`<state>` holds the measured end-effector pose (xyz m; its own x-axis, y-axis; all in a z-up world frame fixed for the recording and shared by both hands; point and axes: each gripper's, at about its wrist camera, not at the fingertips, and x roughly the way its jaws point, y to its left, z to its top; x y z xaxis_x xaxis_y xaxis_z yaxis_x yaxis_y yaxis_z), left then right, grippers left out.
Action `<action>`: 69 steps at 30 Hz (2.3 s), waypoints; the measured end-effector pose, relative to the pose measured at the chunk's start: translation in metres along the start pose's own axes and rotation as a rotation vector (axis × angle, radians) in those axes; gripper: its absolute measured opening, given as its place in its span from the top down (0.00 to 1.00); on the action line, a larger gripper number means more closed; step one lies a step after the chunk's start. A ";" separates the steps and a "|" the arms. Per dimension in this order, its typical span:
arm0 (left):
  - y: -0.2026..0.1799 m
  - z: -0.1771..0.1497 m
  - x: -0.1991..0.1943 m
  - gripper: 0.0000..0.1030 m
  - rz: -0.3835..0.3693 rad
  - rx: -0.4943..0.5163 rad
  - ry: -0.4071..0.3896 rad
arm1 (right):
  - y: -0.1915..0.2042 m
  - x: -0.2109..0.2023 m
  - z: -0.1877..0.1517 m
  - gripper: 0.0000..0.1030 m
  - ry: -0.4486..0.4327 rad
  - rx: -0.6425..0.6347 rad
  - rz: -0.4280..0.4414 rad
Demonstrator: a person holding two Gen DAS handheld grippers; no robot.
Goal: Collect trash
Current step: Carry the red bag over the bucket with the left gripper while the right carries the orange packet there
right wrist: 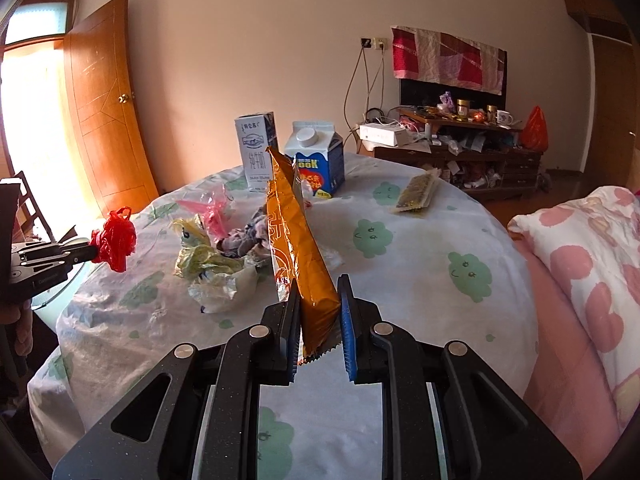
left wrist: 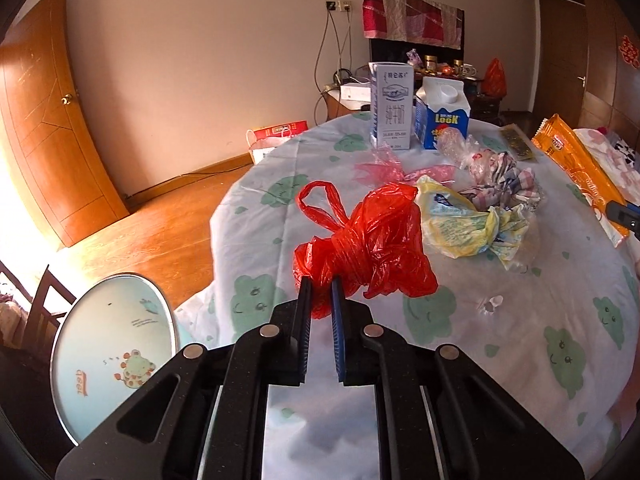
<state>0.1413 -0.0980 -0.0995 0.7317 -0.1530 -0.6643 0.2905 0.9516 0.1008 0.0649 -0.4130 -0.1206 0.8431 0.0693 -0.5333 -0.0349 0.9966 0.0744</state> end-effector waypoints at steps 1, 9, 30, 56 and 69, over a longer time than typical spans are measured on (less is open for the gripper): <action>0.005 -0.001 -0.003 0.91 0.006 -0.007 -0.004 | 0.006 0.001 0.002 0.82 -0.002 -0.008 0.008; 0.040 -0.012 -0.017 0.91 0.058 -0.053 -0.019 | 0.049 0.009 0.015 0.82 -0.010 -0.068 0.066; 0.096 -0.035 -0.038 0.91 0.175 -0.118 -0.024 | 0.154 0.062 0.037 0.82 0.044 -0.178 0.196; 0.160 -0.064 -0.048 0.91 0.298 -0.193 0.022 | 0.261 0.098 0.041 0.82 0.091 -0.324 0.316; 0.180 -0.080 -0.052 0.91 0.334 -0.218 0.044 | 0.295 0.103 0.038 0.82 0.108 -0.383 0.354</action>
<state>0.1062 0.1024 -0.1060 0.7352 0.1817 -0.6530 -0.1004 0.9820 0.1602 0.1620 -0.1130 -0.1222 0.6844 0.3886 -0.6169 -0.5182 0.8545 -0.0368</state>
